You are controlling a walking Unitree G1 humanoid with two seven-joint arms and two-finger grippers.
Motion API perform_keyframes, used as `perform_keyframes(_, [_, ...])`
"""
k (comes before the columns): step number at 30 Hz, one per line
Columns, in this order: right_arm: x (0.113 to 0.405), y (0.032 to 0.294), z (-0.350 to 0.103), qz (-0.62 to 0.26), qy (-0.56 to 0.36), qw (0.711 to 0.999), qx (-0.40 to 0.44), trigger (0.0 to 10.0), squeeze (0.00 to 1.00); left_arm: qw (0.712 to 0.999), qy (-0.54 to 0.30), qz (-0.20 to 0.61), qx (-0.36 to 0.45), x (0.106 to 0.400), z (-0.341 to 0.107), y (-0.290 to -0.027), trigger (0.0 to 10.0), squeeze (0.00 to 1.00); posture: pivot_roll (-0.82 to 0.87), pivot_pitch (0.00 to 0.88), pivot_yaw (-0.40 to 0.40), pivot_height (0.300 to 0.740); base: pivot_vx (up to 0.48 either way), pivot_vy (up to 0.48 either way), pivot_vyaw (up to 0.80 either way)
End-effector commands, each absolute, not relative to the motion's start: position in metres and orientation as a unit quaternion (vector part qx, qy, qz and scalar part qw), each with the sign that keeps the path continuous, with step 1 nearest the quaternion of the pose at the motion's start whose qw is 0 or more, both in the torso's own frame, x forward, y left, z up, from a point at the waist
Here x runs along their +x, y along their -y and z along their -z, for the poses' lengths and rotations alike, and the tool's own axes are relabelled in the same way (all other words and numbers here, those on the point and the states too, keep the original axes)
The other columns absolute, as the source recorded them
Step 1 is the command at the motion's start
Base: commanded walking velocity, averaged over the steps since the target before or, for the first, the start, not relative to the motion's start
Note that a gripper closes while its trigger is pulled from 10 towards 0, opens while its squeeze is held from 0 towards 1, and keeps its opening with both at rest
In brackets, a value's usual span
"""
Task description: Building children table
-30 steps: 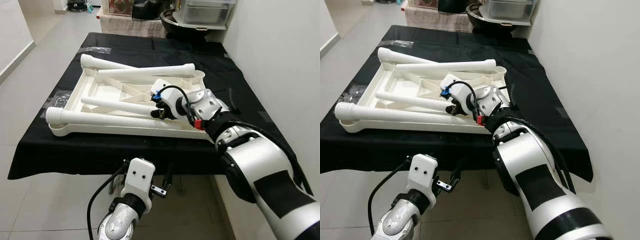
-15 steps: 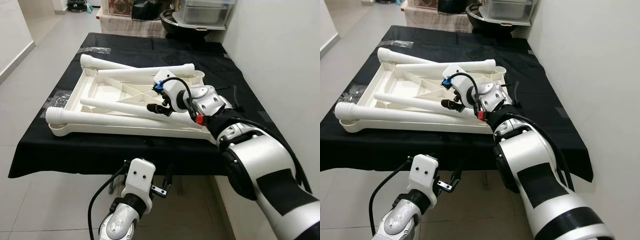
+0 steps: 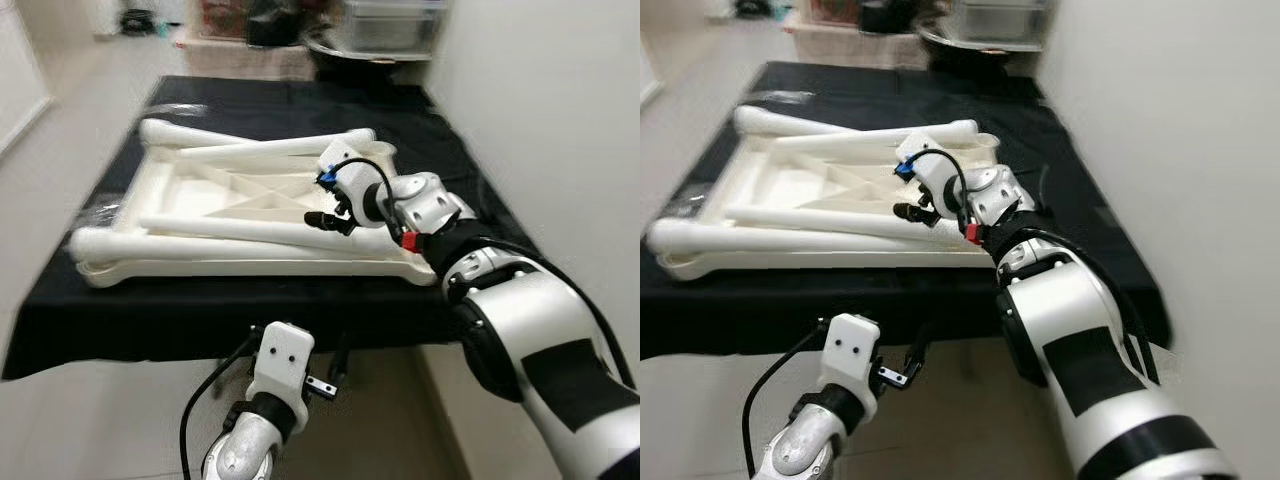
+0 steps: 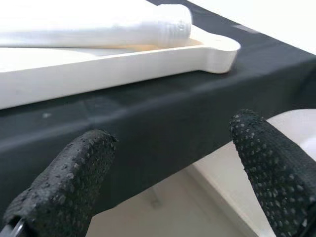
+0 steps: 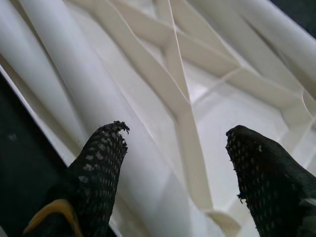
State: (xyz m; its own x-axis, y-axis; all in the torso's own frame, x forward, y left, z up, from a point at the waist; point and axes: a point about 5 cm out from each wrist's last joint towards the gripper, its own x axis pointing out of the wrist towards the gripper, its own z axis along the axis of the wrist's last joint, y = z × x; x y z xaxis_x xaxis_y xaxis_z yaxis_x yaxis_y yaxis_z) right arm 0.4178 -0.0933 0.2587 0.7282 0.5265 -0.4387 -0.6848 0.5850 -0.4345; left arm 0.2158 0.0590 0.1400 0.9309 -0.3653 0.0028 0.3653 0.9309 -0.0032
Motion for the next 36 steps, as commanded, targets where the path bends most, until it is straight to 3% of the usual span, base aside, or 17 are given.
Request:
perform_keyframes(1, [0.414, 0.091, -0.244, -0.37, -0.164, 0.857, -0.319, 10.0, 0.0, 0.978, 0.003, 0.205, -0.032, 0.204, -0.148, -0.046, 10.0, 0.0, 0.02, 0.133, -0.131, 0.74, 0.0, 0.0, 0.0])
perform_keyframes(14, [0.411, 0.082, -0.233, -0.383, -0.187, 0.828, -0.364, 10.0, 0.0, 0.976, 0.007, 0.211, -0.052, 0.19, -0.162, -0.046, 10.0, 0.0, 0.02, 0.206, -0.146, 0.74, 0.0, 0.0, 0.0])
perform_keyframes(27, [0.418, 0.071, -0.254, -0.31, -0.124, 0.868, -0.366, 10.0, 0.0, 0.978, -0.001, 0.201, -0.057, 0.185, -0.165, -0.043, 10.0, 0.0, 0.01, 0.231, -0.162, 0.74, 0.0, 0.0, 0.0])
perform_keyframes(36, [0.416, 0.064, -0.256, -0.322, -0.124, 0.856, -0.385, 10.0, 0.0, 0.979, -0.005, 0.194, -0.059, 0.185, -0.165, -0.042, 10.0, 0.0, 0.0, 0.233, -0.17, 0.74, 0.0, 0.0, 0.0])
